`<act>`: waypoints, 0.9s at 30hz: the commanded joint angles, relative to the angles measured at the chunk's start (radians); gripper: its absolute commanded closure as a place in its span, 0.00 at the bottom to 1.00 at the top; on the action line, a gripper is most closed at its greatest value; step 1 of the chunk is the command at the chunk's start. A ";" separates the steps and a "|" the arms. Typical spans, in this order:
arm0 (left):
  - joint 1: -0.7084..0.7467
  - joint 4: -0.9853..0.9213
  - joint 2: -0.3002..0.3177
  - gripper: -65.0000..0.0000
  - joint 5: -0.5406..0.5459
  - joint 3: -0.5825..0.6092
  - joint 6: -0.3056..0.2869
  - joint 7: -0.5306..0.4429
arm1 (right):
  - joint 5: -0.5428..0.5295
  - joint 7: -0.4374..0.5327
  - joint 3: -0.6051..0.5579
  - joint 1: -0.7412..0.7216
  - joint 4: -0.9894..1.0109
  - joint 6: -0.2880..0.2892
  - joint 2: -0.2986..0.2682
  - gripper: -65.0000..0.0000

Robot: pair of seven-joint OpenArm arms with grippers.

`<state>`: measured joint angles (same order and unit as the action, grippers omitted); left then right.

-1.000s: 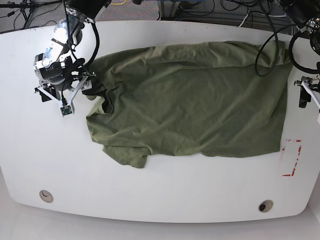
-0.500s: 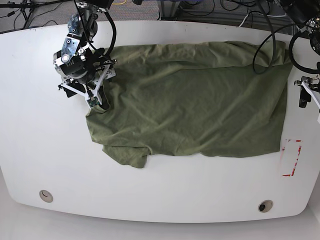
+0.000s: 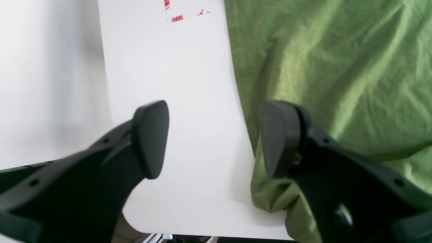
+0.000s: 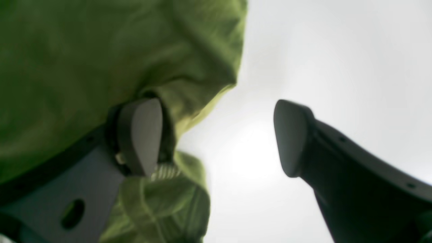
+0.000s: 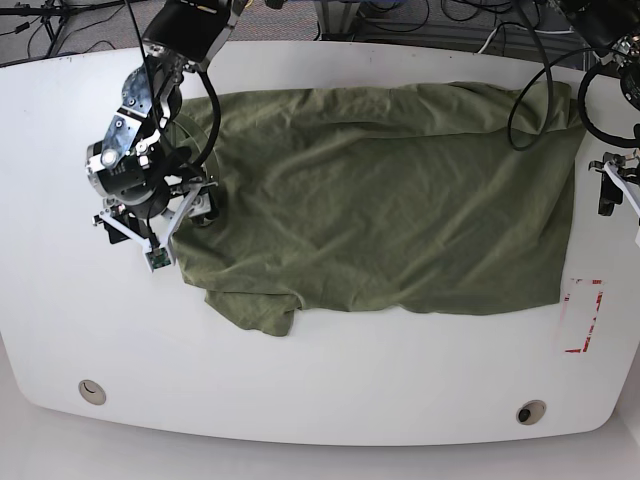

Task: Fold the T-shirt properly
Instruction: 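Move the right gripper down along the shirt side and grasp the hem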

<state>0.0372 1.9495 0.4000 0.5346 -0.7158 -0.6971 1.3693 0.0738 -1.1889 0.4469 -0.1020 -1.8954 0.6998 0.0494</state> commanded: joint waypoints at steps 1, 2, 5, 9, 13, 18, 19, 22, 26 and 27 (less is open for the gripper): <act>-0.023 0.012 0.020 0.39 0.006 -0.003 -0.001 -0.015 | -0.001 0.008 0.036 -0.089 0.064 -0.002 -0.012 0.24; -0.024 0.012 0.020 0.39 0.006 -0.003 -0.001 -0.015 | -0.001 0.008 0.054 -0.109 0.089 -0.002 -0.016 0.24; -0.024 0.012 0.020 0.39 0.006 -0.003 -0.001 -0.015 | -0.007 0.010 0.103 -0.176 0.179 -0.002 -0.023 0.24; -0.024 0.012 0.020 0.39 0.006 -0.003 -0.001 -0.015 | -0.009 0.050 0.175 -0.242 0.276 -0.002 -0.023 0.24; -0.024 0.012 0.020 0.39 0.006 -0.003 -0.001 -0.015 | -0.012 0.097 0.217 -0.285 0.373 -0.002 -0.021 0.24; -0.023 0.012 0.020 0.39 0.006 -0.003 -0.001 -0.015 | -0.012 0.145 0.260 -0.321 0.483 -0.002 -0.021 0.24; -0.023 0.012 0.020 0.39 0.006 -0.003 -0.001 -0.015 | -0.012 0.157 0.267 -0.328 0.506 -0.002 -0.021 0.24; -0.023 0.012 0.020 0.39 0.006 -0.003 -0.001 -0.015 | -0.012 0.203 0.289 -0.339 0.563 -0.002 -0.019 0.24; -0.023 0.012 0.020 0.39 0.006 -0.003 -0.001 -0.015 | -0.012 0.252 0.295 -0.345 0.633 -0.002 -0.021 0.24; -0.023 0.012 0.020 0.39 0.006 -0.003 -0.001 -0.015 | -0.012 0.267 0.295 -0.345 0.652 -0.002 -0.021 0.24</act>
<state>0.0250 1.9495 0.3996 0.5350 -0.7147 -0.6971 1.3689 0.0784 -0.9707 0.7460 -0.4149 -1.2766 0.6964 0.0360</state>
